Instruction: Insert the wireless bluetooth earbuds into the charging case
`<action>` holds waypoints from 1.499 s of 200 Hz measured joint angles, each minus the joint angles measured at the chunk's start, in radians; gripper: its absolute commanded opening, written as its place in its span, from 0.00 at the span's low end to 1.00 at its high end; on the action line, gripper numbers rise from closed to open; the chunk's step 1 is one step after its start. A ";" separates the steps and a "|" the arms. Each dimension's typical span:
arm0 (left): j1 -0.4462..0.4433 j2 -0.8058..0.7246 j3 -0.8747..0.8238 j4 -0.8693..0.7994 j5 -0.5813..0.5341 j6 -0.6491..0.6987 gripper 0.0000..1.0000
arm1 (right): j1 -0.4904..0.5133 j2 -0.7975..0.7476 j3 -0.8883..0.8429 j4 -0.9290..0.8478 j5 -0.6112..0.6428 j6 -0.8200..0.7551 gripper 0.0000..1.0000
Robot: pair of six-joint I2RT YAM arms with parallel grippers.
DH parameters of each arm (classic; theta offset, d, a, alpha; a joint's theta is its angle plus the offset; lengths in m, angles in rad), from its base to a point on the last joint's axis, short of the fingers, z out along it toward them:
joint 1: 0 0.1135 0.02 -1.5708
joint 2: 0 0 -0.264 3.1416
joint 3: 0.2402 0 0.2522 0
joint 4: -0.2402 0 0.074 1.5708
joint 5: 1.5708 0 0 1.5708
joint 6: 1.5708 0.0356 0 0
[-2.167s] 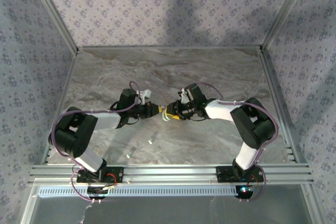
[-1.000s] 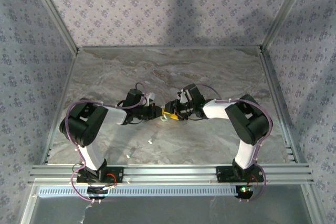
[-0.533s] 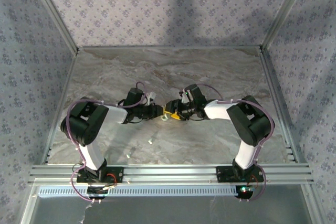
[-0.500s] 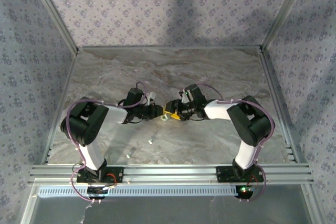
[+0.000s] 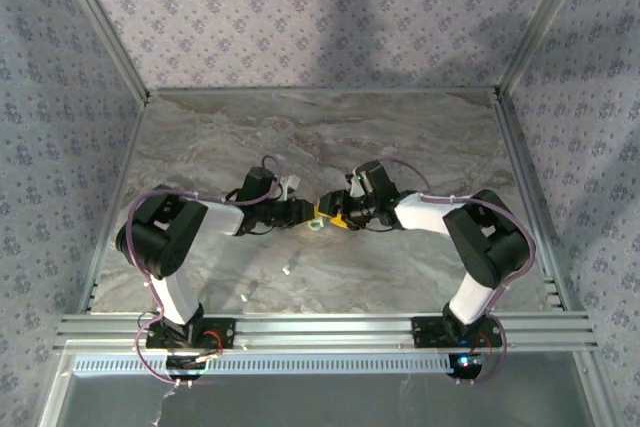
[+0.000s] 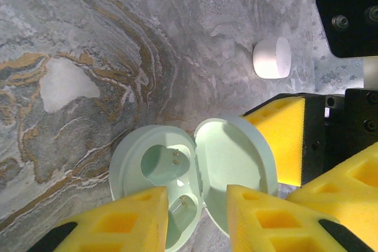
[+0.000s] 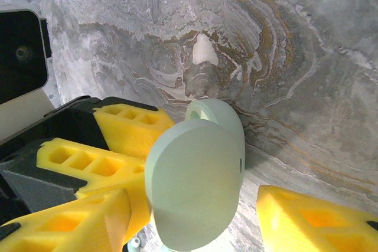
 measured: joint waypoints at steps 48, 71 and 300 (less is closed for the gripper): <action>-0.005 -0.001 0.001 0.005 0.008 0.005 0.42 | -0.002 -0.042 -0.005 -0.041 0.015 -0.023 0.62; -0.007 -0.011 0.001 0.005 0.007 0.006 0.47 | -0.003 -0.063 -0.009 -0.055 0.022 -0.035 0.65; 0.119 -0.334 -0.200 -0.001 -0.211 0.003 0.92 | 0.196 -0.065 0.168 -0.459 0.384 -0.272 0.86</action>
